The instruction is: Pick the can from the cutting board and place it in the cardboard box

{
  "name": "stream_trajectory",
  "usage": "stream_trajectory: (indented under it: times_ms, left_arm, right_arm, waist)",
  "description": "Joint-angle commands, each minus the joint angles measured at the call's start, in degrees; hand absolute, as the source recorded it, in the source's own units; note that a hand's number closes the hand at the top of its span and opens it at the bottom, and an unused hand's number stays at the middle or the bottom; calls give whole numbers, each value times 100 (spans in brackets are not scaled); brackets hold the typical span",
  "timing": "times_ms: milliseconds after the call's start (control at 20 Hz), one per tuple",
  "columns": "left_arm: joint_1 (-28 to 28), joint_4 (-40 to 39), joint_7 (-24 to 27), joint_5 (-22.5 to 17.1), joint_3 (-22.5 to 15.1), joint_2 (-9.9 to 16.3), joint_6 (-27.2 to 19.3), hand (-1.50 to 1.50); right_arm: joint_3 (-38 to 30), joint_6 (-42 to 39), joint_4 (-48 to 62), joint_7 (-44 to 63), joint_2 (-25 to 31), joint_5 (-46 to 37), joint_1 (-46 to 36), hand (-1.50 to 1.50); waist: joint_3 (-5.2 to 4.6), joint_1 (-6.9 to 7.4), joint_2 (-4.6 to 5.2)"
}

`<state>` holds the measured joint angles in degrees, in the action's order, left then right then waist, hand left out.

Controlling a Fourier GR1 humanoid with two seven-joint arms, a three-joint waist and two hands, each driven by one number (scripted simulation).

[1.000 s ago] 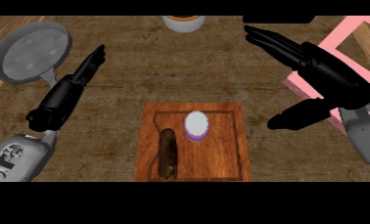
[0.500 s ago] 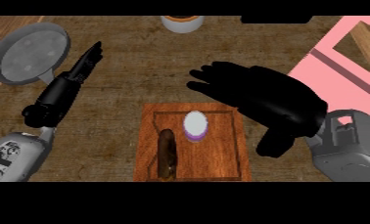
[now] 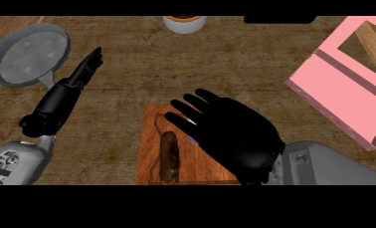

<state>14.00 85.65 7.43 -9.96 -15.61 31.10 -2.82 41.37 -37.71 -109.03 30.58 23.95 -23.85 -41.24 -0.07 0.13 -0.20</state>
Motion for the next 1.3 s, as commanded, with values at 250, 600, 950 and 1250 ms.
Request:
stream_trajectory:
  times_ms: [250,600,950,1250]
  left_arm:
    - [-29,-554,416,285,265,-366,382,0]
    - [-361,334,-186,733,177,-727,108,0]
    - [13,101,-321,751,661,-710,643,0]
    - [-150,366,-448,944,715,-935,672,0]
  right_arm:
    - [174,-734,84,1049,-1169,-343,329,-150]
    - [224,-630,236,603,-1196,-1403,575,-150]
    - [387,-275,1171,171,-1847,-2330,678,-150]
    - [394,-2,1668,-451,-1653,-3007,781,-150]
  waist:
    - [3,-21,24]
    - [7,12,13]
    - [6,9,20]
    - [7,11,19]
